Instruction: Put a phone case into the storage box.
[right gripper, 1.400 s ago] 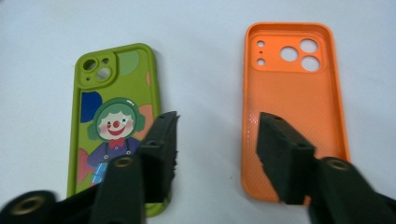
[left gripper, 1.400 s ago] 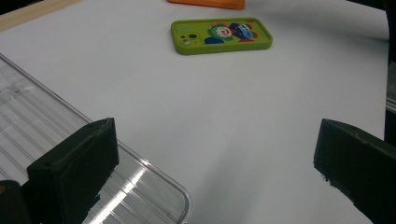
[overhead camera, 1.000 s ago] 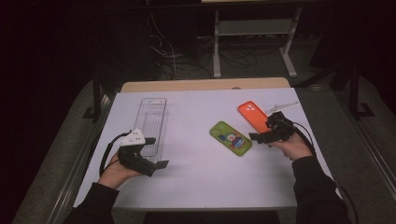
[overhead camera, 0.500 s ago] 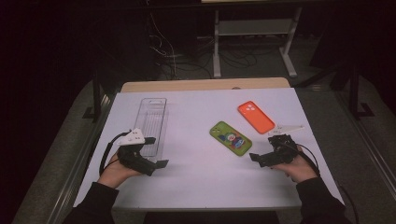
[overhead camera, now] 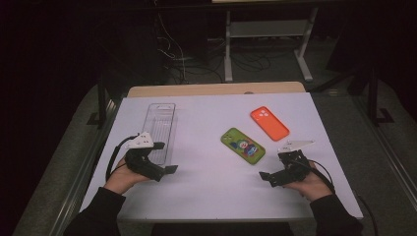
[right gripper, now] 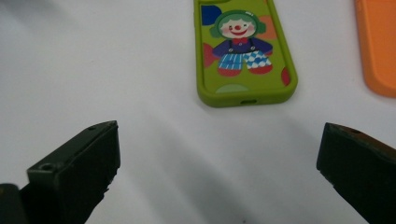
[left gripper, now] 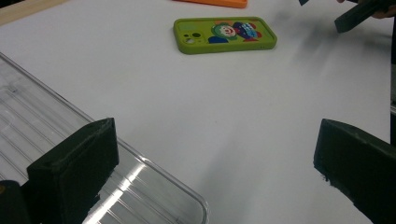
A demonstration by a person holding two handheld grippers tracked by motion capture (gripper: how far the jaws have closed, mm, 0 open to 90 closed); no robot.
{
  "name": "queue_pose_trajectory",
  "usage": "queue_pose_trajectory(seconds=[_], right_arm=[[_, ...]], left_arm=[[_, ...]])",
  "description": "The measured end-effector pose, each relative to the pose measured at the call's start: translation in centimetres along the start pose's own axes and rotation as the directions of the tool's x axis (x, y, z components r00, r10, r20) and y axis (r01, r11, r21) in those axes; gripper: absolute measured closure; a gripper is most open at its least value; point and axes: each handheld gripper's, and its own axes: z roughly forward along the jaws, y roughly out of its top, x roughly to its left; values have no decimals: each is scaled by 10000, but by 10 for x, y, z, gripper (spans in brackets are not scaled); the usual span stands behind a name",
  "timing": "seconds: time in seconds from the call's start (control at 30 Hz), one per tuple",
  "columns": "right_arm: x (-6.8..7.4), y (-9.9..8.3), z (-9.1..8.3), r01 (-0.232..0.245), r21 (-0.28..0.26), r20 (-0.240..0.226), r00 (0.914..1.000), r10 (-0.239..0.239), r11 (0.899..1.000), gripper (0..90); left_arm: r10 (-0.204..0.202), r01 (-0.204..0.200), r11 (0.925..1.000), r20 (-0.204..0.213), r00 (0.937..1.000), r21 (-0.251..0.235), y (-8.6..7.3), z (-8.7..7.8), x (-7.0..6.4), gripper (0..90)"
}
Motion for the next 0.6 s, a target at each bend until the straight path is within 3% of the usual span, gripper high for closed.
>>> queue_pose_trajectory(seconds=[0.2, 0.37, 0.6], right_arm=[[-7, 18, -1, -32, 530, 267, 9996, 18, 9986, 0], [-15, 30, -2, -126, 477, 369, 9993, 109, 9988, 0], [-33, 54, 4, -231, 636, 911, 9957, 173, 9977, 0]], left_arm=[[-6, 6, 10000, -57, 10000, -19, -1, -3, -2, 0], [32, -32, 10000, -55, 10000, -4, -1, -4, -2, 0], [-8, 8, 10000, -30, 10000, -90, -1, -3, -1, 0]])
